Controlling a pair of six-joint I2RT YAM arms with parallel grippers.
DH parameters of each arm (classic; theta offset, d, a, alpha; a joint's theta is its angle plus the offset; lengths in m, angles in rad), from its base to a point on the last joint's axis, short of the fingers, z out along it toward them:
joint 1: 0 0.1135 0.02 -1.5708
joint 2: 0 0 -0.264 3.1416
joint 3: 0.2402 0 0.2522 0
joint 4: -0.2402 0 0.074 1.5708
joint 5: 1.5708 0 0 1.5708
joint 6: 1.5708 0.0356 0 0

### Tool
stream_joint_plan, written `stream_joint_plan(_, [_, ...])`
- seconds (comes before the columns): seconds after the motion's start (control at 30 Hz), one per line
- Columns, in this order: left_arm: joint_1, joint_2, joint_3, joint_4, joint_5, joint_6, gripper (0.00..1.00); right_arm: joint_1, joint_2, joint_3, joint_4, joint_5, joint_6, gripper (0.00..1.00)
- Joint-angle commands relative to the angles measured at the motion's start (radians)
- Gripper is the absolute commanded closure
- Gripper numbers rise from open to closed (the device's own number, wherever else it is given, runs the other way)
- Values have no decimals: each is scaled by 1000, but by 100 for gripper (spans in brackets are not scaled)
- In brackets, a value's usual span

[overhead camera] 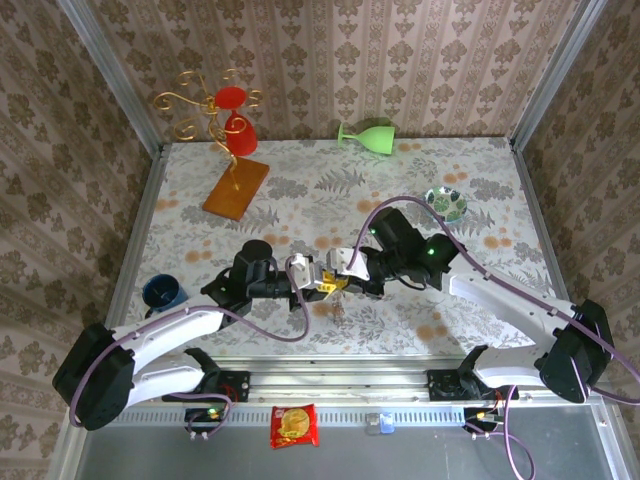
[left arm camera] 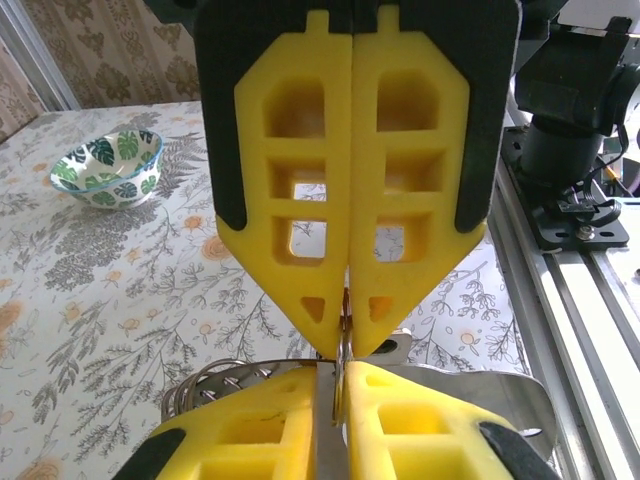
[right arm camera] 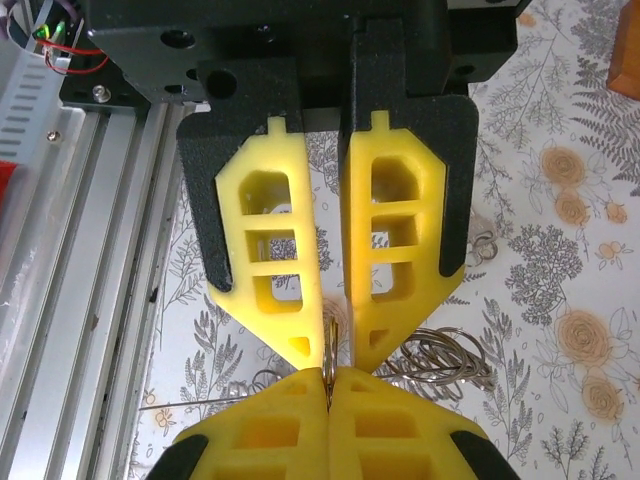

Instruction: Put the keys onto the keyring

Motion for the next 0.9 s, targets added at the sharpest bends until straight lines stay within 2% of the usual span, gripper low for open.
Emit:
stream_joint_plan(0.0, [-1, -10, 43, -6, 22, 29, 88, 23, 9, 42, -47, 13, -34, 100])
stream_joint_plan(0.1, [1, -7, 49, -12, 29, 34, 99, 29, 5, 44, -49, 7, -32, 100])
stream_joint_plan(0.2, [2, -12, 45, -9, 29, 37, 100, 6, -28, 9, 8, -7, 37, 78])
stream_joint_plan(0.27, [3, -16, 34, 8, 28, 34, 100, -32, -61, -33, 68, -47, 82, 71])
stream_joint_plan(0.33, [4, -18, 18, 35, 26, 28, 100, -68, -96, -79, 115, -82, 123, 68])
stream_joint_plan(0.7, [3, -10, -14, 108, 18, 2, 100, -81, -123, -155, 183, -102, 193, 72])
stream_joint_plan(0.87, [2, -13, -16, 109, 16, 2, 100, -81, -118, -155, 180, -105, 195, 85])
